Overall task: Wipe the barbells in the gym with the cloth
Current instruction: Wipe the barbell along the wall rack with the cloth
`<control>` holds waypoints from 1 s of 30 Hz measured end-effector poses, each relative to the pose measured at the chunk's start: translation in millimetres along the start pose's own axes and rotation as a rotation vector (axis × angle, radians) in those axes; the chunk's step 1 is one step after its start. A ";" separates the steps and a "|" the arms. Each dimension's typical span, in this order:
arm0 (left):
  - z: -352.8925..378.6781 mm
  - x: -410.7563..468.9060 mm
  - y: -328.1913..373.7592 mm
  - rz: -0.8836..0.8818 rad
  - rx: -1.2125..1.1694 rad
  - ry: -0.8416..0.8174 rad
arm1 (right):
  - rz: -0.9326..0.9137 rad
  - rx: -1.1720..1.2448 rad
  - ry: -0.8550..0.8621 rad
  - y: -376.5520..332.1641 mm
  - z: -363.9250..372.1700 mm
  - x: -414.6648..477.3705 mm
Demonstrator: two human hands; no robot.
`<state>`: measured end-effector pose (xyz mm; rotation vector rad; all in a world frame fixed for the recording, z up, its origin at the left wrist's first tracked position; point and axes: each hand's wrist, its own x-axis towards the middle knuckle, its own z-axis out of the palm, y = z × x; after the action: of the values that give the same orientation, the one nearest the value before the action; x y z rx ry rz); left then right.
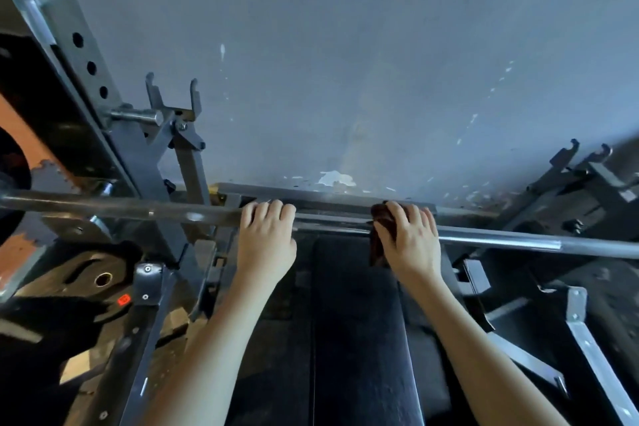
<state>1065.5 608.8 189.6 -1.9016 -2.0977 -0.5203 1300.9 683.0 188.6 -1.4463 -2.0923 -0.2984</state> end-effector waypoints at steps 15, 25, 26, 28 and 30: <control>-13.0 8.1 1.5 -0.046 0.050 -0.254 | 0.222 0.046 0.019 14.0 -4.0 -1.3; -18.1 8.8 3.4 -0.056 0.025 -0.244 | -0.124 0.142 -0.022 -29.1 5.0 0.5; -18.4 8.1 3.2 -0.053 0.036 -0.235 | -0.075 0.118 0.009 -8.4 4.2 -1.9; -18.7 7.5 3.5 -0.051 0.066 -0.247 | 0.073 0.081 0.053 25.1 0.9 -5.8; -19.2 7.5 5.3 -0.051 0.094 -0.258 | 0.289 0.076 0.089 21.8 0.7 -4.6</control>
<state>1069.0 607.7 210.5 -1.9551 -2.2878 -0.1894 1321.7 688.2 182.4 -1.6330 -1.7760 -0.1642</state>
